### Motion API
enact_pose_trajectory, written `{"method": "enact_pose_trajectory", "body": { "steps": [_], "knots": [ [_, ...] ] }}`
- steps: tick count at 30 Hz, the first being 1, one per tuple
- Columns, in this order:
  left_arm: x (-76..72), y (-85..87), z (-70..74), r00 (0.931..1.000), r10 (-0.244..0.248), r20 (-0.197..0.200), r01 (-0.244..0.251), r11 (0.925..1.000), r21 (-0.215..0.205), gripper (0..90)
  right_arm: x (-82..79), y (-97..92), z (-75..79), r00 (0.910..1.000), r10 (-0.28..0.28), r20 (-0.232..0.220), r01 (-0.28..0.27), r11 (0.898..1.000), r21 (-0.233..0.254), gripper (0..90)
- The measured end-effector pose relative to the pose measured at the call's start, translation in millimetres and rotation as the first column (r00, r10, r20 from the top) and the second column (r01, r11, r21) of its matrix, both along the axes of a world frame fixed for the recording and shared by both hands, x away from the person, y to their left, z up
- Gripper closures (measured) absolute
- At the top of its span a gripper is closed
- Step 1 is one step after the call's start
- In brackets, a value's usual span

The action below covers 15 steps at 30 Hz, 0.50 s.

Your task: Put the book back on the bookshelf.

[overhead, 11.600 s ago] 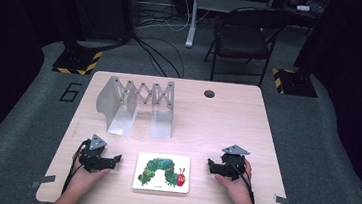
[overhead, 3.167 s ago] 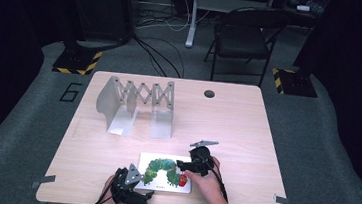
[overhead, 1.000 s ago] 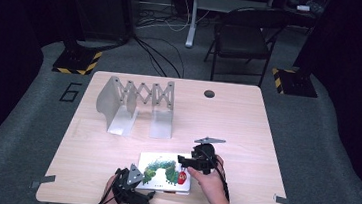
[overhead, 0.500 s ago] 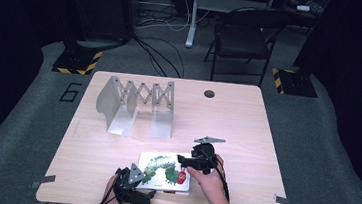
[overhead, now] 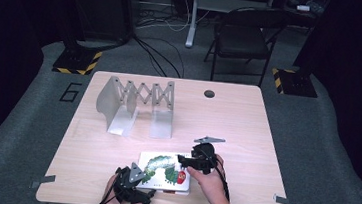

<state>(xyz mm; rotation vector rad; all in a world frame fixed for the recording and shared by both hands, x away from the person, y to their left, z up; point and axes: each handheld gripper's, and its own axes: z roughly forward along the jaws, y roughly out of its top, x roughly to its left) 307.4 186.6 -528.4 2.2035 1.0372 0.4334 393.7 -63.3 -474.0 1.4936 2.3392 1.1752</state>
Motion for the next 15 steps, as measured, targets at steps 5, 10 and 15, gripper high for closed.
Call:
{"method": "enact_pose_trajectory", "body": {
  "steps": [5,10,15],
  "knots": [
    [0.1,0.2,0.3,1.0,-0.001,-0.002,0.001,1.0,0.003,0.0,0.2,-0.2,-0.2,1.0,0.002,0.0,-0.002,1.0,0.001,38.0],
    [-0.2,0.5,0.1,1.0,-0.005,0.001,0.005,1.0,-0.001,0.0,0.3,-0.1,-0.5,1.0,0.002,-0.001,-0.002,1.0,-0.001,38.3],
    [-2.1,0.2,0.8,0.9995,-0.007,0.03,0.007,0.9998,0.017,0.7,1.4,-1.3,-2.1,0.9999,0.01,0.003,-0.01,1.0,-0.007,39.3]
  ]
}}
